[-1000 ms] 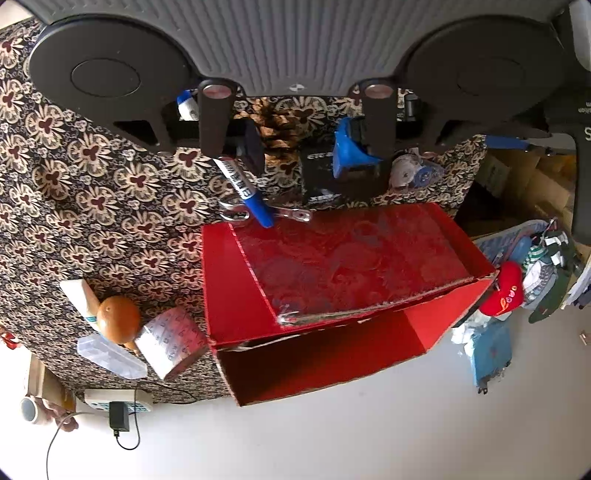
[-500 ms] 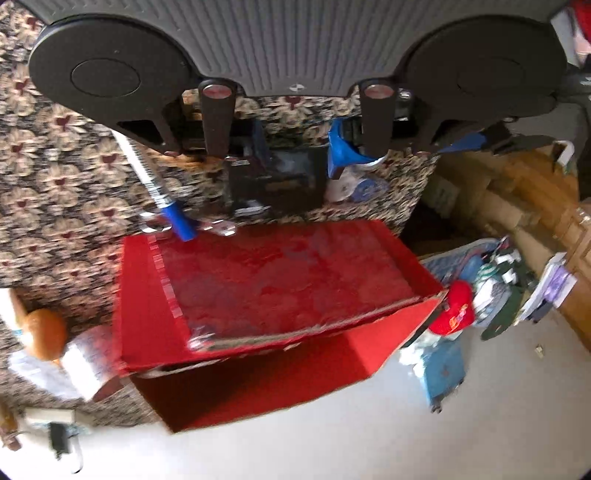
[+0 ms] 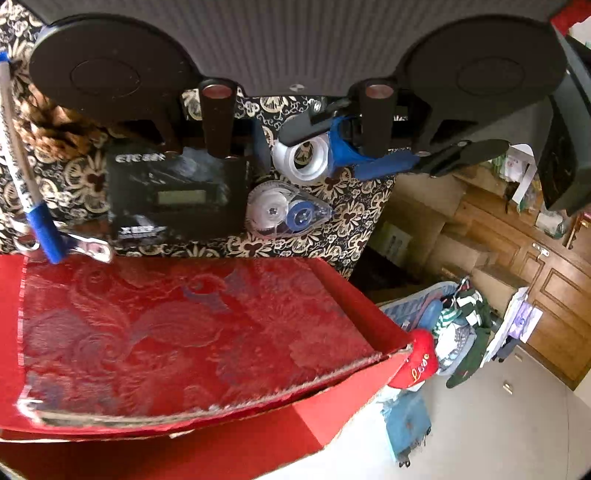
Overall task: Organize rigid objects
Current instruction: 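Grasp the clear tape roll with the right gripper and lift it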
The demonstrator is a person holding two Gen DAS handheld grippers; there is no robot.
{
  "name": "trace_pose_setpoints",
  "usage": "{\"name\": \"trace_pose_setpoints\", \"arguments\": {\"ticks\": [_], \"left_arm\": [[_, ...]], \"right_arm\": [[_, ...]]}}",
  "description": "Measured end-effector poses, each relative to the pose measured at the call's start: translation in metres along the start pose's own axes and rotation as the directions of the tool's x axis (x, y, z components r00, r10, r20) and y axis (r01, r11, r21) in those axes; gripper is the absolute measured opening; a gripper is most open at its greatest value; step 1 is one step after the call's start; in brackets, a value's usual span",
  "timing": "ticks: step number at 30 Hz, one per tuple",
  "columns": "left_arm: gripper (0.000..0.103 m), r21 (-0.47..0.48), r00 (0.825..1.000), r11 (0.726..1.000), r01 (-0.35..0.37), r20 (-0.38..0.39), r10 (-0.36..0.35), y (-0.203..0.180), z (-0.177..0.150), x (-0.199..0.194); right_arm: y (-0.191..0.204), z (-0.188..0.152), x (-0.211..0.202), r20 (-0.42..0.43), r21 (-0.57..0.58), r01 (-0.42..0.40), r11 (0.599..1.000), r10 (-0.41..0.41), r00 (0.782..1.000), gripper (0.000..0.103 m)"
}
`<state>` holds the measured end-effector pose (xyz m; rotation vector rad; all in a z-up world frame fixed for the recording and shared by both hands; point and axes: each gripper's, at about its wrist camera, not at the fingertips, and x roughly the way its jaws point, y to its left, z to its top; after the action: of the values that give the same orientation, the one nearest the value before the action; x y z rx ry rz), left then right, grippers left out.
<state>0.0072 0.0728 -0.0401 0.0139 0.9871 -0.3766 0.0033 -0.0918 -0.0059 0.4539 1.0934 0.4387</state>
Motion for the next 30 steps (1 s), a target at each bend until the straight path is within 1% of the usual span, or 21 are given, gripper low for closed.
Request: {"name": "trace_pose_setpoints", "arguments": {"ticks": [1,2,3,5,7,9,11,14,17,20,22,26,30], "left_arm": [[0.086,0.002,1.000,1.000,0.001,-0.003,-0.001,0.001,0.000,0.001],[0.065,0.004,1.000,1.000,0.006,-0.009,-0.005,0.001,0.000,0.003],[0.063,0.003,1.000,1.000,0.010,-0.020,-0.010,0.002,0.001,0.005],[0.064,-0.005,0.999,1.000,0.016,-0.034,-0.016,0.004,0.002,0.009],[0.063,0.007,1.000,1.000,0.006,-0.026,-0.006,0.004,0.002,0.010],[0.059,0.023,1.000,1.000,0.007,-0.021,-0.007,0.001,0.001,0.011],[0.049,0.045,1.000,0.999,0.010,-0.017,-0.009,-0.003,0.001,0.012],[0.048,0.074,1.000,0.997,0.000,-0.010,0.000,-0.008,0.000,0.011],[0.047,0.089,1.000,0.996,-0.003,-0.008,0.004,-0.010,-0.001,0.010],[0.046,0.111,1.000,0.994,-0.008,-0.006,0.009,-0.016,-0.004,0.007],[0.046,0.129,1.000,0.991,-0.019,0.008,0.018,-0.021,-0.006,0.001],[0.045,0.141,0.999,0.990,-0.018,0.036,0.013,-0.026,-0.001,-0.016],[0.043,0.148,0.996,0.989,0.005,0.086,-0.017,-0.032,0.014,-0.039]], "right_arm": [[0.001,0.000,0.003,-0.006,-0.005,0.006,1.000,-0.006,1.000,0.016],[0.000,0.000,0.006,-0.015,-0.007,0.015,1.000,-0.015,1.000,0.016],[0.000,0.001,0.010,-0.022,-0.009,0.022,1.000,-0.022,1.000,0.016],[0.000,0.002,0.015,-0.035,-0.010,0.029,1.000,-0.029,0.999,0.016],[-0.002,0.003,0.019,-0.043,-0.002,0.036,0.999,-0.036,0.998,0.015],[-0.005,0.004,0.022,-0.050,0.010,0.033,0.999,-0.033,0.998,0.014],[-0.007,0.005,0.024,-0.056,0.015,0.026,1.000,-0.025,0.998,0.011],[-0.008,0.005,0.027,-0.067,0.022,0.016,1.000,-0.015,0.998,0.006],[-0.010,0.004,0.027,-0.078,0.022,0.022,1.000,-0.020,0.997,0.000],[-0.011,0.005,0.023,-0.072,0.023,0.004,1.000,-0.002,0.997,0.000],[-0.010,0.006,0.016,-0.064,0.016,-0.010,1.000,0.011,0.998,0.000],[-0.002,0.010,-0.009,-0.008,-0.027,-0.026,0.999,0.026,1.000,0.000],[0.011,0.024,-0.044,0.103,-0.086,-0.015,0.996,0.024,0.994,0.000]]}}
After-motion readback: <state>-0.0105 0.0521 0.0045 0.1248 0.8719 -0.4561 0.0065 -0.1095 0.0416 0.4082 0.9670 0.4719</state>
